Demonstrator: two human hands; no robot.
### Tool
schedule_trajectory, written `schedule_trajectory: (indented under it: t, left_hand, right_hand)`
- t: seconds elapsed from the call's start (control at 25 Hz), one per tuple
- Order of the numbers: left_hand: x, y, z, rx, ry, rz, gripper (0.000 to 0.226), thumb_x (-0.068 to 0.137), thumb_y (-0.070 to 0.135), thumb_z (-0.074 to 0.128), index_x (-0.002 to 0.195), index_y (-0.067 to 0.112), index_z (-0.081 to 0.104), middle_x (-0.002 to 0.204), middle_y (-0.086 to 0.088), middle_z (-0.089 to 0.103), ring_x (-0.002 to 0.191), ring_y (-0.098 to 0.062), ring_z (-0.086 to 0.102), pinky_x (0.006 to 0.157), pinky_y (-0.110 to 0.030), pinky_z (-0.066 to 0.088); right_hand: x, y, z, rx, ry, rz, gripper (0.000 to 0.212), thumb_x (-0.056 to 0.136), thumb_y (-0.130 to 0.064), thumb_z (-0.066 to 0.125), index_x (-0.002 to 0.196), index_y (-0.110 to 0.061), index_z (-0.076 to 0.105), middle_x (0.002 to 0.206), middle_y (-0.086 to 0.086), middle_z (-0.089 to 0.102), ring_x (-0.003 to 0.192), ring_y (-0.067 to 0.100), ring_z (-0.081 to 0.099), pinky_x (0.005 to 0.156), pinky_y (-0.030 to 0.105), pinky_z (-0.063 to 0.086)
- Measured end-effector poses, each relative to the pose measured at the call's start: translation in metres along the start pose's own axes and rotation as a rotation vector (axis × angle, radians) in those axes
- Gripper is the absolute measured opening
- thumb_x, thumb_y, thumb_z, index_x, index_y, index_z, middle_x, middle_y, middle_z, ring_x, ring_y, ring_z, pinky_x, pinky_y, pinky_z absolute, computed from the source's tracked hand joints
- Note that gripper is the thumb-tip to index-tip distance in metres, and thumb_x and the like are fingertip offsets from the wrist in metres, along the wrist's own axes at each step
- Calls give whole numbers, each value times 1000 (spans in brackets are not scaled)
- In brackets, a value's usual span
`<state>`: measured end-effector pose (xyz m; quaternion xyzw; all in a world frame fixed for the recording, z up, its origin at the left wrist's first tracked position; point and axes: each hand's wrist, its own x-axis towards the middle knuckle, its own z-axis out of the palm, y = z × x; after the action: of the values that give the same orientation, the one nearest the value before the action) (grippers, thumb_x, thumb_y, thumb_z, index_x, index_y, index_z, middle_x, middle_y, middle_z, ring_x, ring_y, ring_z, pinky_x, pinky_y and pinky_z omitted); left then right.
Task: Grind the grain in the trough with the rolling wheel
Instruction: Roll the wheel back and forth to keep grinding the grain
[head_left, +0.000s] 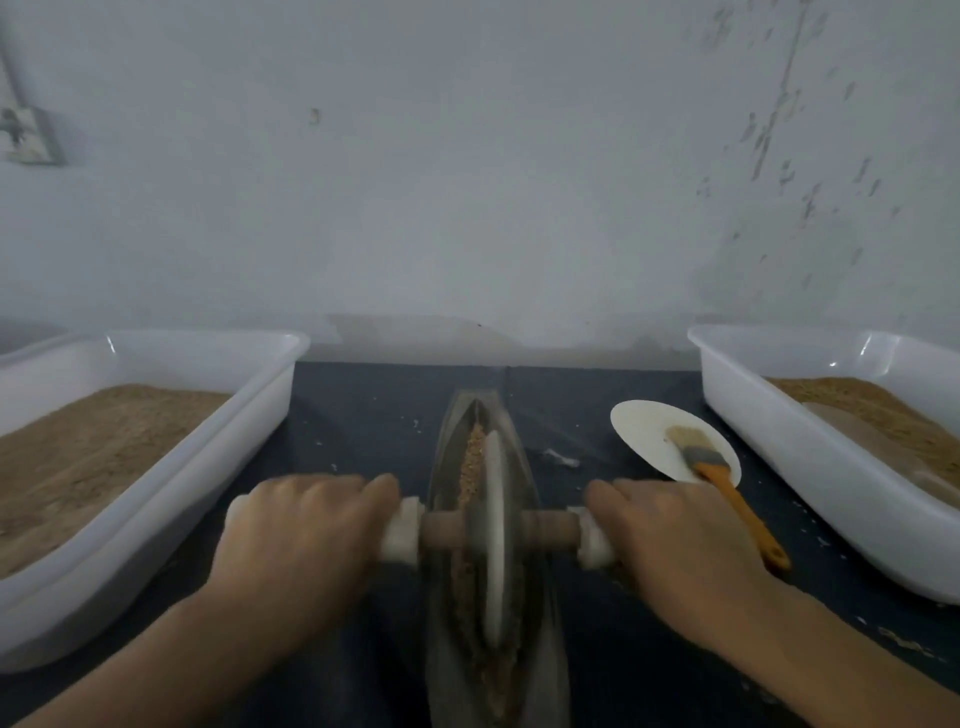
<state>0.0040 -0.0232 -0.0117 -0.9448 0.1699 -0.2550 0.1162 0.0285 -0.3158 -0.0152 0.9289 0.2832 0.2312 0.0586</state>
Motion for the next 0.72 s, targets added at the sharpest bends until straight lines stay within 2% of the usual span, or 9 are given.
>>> schedule_trajectory:
  t: [0.04,0.12,0.24,0.32,0.4,0.48,0.56,0.64,0.72]
  left_hand:
    - [23,-3,11,65,-37,-48,49,56,37,81,70,31,35,59,9,53,50,-15,55,46,-24,19]
    - [66,-15,28,58,-71,-211,30,80,40,61,78,30,34,79,7,63,71,-20,63,55,-29,35]
    - [92,-24,42,12,-123,-245,15,87,37,51,83,29,39,88,4,64,79,-24,61,62,-32,38]
    - [67,-20,32,-27,-167,-207,17,84,38,55,83,30,40,82,6,62,74,-21,60,60,-32,39]
    - [23,-11,15,-56,-130,-122,28,75,39,65,78,32,39,69,10,55,62,-15,58,53,-30,41]
    - [-13,-5,-11,-76,48,37,42,55,31,78,70,31,38,56,10,46,47,-17,51,44,-26,31]
    - [-31,-5,-27,-71,194,124,43,47,25,77,67,29,39,52,9,39,41,-21,45,46,-24,24]
    - [-25,-5,-22,-36,133,108,45,43,24,80,65,28,41,51,8,41,39,-21,46,44,-24,24]
    - [2,-6,-4,-13,10,30,44,44,26,83,65,27,45,51,7,48,40,-20,50,41,-24,27]
  right_hand:
    - [21,4,11,-79,-13,67,34,67,-32,78,85,-26,50,74,-6,59,62,15,57,50,34,48]
    - [67,14,23,-122,-59,201,25,82,-32,65,98,-24,48,93,-3,62,80,21,60,64,36,48]
    - [99,21,27,-176,-13,223,24,84,-30,63,100,-22,48,95,-1,64,83,25,61,59,33,35]
    - [75,15,19,-166,-52,150,26,82,-30,65,96,-24,45,91,-3,63,77,22,60,57,32,34]
    - [26,5,6,-120,-24,64,38,66,-31,78,87,-27,46,76,-6,59,62,16,57,48,29,36]
    - [-14,-2,-12,-15,105,13,51,38,-28,87,70,-27,48,56,-8,50,43,14,48,40,20,18]
    - [-35,-4,-21,16,136,36,56,24,-27,88,60,-27,45,48,-9,43,36,13,42,45,15,10]
    - [-33,-3,-17,0,75,55,58,20,-30,88,59,-29,45,46,-10,42,34,11,41,45,16,5]
    - [-8,3,-6,-75,-9,61,54,35,-35,88,66,-29,44,51,-9,48,39,11,46,40,20,12]
